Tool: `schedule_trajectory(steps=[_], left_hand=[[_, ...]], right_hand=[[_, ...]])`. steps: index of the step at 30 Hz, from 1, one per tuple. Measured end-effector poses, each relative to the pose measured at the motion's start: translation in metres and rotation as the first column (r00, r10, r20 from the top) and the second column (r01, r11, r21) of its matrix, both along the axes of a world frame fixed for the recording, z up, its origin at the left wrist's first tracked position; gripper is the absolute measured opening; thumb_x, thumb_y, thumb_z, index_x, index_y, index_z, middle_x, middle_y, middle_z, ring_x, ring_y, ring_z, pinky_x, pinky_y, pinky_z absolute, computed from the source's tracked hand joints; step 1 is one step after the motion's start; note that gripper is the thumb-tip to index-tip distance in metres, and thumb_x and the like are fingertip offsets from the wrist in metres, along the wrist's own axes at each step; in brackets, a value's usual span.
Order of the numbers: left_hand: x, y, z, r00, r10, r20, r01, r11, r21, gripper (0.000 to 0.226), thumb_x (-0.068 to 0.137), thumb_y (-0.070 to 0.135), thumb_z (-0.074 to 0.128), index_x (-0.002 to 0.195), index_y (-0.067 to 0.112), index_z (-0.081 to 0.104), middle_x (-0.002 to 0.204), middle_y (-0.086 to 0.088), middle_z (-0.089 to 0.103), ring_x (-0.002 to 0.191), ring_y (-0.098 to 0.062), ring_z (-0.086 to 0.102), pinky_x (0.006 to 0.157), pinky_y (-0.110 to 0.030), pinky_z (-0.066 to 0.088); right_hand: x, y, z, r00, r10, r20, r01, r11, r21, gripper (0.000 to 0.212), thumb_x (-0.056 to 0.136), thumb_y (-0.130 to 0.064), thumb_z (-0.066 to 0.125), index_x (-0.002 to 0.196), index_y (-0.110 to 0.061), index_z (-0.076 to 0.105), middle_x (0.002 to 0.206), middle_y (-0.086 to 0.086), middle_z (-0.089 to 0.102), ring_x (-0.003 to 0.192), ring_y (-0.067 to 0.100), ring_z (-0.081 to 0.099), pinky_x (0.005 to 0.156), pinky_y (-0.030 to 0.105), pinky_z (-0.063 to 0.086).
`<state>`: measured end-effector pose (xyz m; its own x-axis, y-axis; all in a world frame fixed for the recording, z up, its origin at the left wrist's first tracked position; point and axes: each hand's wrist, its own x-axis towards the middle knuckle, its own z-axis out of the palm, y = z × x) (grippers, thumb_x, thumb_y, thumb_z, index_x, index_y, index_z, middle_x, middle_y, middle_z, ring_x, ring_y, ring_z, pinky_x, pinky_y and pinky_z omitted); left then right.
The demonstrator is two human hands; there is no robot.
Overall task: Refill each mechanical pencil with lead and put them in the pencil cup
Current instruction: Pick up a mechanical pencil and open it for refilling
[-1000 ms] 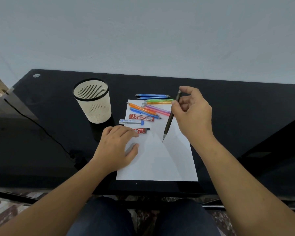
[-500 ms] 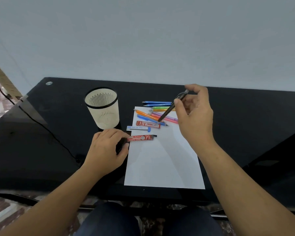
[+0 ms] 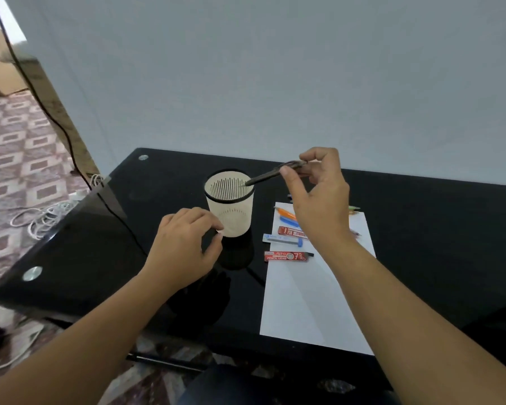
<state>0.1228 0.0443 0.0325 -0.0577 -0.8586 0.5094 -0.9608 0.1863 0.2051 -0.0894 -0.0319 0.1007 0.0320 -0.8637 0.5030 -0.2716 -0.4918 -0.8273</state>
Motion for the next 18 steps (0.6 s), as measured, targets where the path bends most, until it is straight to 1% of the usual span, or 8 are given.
schedule_trajectory(steps=[2, 4, 6, 10, 15, 16, 18], left_hand=[[0.003, -0.001, 0.0, 1.0, 0.007, 0.009, -0.007, 1.0, -0.014, 0.019, 0.082, 0.031, 0.06, 0.097, 0.022, 0.069, 0.103, 0.011, 0.064, 0.098, -0.011, 0.058, 0.085, -0.029, 0.038], [0.006, -0.003, 0.001, 1.0, 0.027, 0.015, -0.027, 0.999, -0.033, 0.02, 0.081, 0.027, 0.067, 0.1, 0.021, 0.069, 0.106, 0.009, 0.063, 0.1, -0.012, 0.058, 0.085, -0.028, 0.037], [0.008, -0.007, 0.0, 0.998, 0.058, 0.021, -0.057, 0.997, -0.042, 0.027, 0.08, 0.027, 0.069, 0.106, 0.019, 0.068, 0.112, 0.005, 0.062, 0.104, -0.014, 0.057, 0.086, -0.028, 0.039], [0.013, -0.017, 0.004, 0.993, 0.12, 0.001, -0.12, 0.992, -0.043, 0.041, 0.081, 0.028, 0.068, 0.119, 0.015, 0.061, 0.122, 0.001, 0.059, 0.112, -0.018, 0.056, 0.089, -0.034, 0.045], [0.021, -0.028, 0.004, 0.99, 0.137, 0.018, -0.136, 0.99, -0.022, 0.044, 0.082, 0.029, 0.066, 0.123, 0.014, 0.059, 0.125, 0.0, 0.059, 0.114, -0.018, 0.057, 0.092, -0.034, 0.046], [0.022, -0.03, 0.004, 0.991, 0.135, 0.02, -0.135, 0.991, -0.022, 0.044, 0.082, 0.028, 0.067, 0.123, 0.014, 0.059, 0.124, 0.0, 0.06, 0.114, -0.018, 0.057, 0.093, -0.034, 0.046], [0.023, -0.032, 0.004, 0.992, 0.128, 0.014, -0.127, 0.991, -0.028, 0.042, 0.083, 0.027, 0.067, 0.122, 0.015, 0.059, 0.123, 0.0, 0.061, 0.113, -0.017, 0.058, 0.092, -0.033, 0.046]], right_hand=[[0.012, -0.006, -0.003, 0.998, 0.019, -0.062, -0.02, 1.0, -0.01, 0.025, 0.089, -0.027, 0.066, 0.103, -0.028, 0.045, 0.09, -0.012, 0.068, 0.087, 0.0, 0.064, 0.075, 0.017, 0.051], [0.023, -0.012, -0.006, 0.992, 0.035, -0.124, -0.037, 0.999, -0.014, 0.025, 0.089, -0.028, 0.065, 0.102, -0.03, 0.044, 0.089, -0.015, 0.066, 0.086, -0.003, 0.063, 0.073, 0.011, 0.047], [0.031, -0.018, -0.011, 0.983, 0.032, -0.181, -0.033, 0.999, -0.001, 0.027, 0.089, -0.029, 0.065, 0.102, -0.034, 0.042, 0.089, -0.018, 0.063, 0.084, -0.007, 0.061, 0.07, 0.006, 0.044], [0.041, -0.028, -0.02, 0.977, 0.007, -0.215, -0.004, 1.0, 0.017, 0.028, 0.088, -0.03, 0.065, 0.102, -0.036, 0.041, 0.092, -0.014, 0.064, 0.087, -0.001, 0.062, 0.073, 0.015, 0.049], [0.047, -0.036, -0.031, 0.965, 0.009, -0.262, -0.002, 1.0, 0.03, 0.027, 0.088, -0.031, 0.064, 0.101, -0.036, 0.041, 0.095, -0.011, 0.066, 0.086, 0.001, 0.06, 0.073, 0.015, 0.047], [0.048, -0.038, -0.033, 0.963, 0.008, -0.271, 0.0, 1.0, 0.028, 0.027, 0.088, -0.031, 0.065, 0.101, -0.036, 0.041, 0.095, -0.011, 0.066, 0.086, 0.002, 0.061, 0.075, 0.019, 0.05], [0.05, -0.042, -0.039, 0.958, -0.002, -0.288, 0.011, 1.0, 0.028, 0.024, 0.088, -0.032, 0.065, 0.102, -0.034, 0.045, 0.096, -0.011, 0.066, 0.088, 0.005, 0.061, 0.083, 0.034, 0.053]])
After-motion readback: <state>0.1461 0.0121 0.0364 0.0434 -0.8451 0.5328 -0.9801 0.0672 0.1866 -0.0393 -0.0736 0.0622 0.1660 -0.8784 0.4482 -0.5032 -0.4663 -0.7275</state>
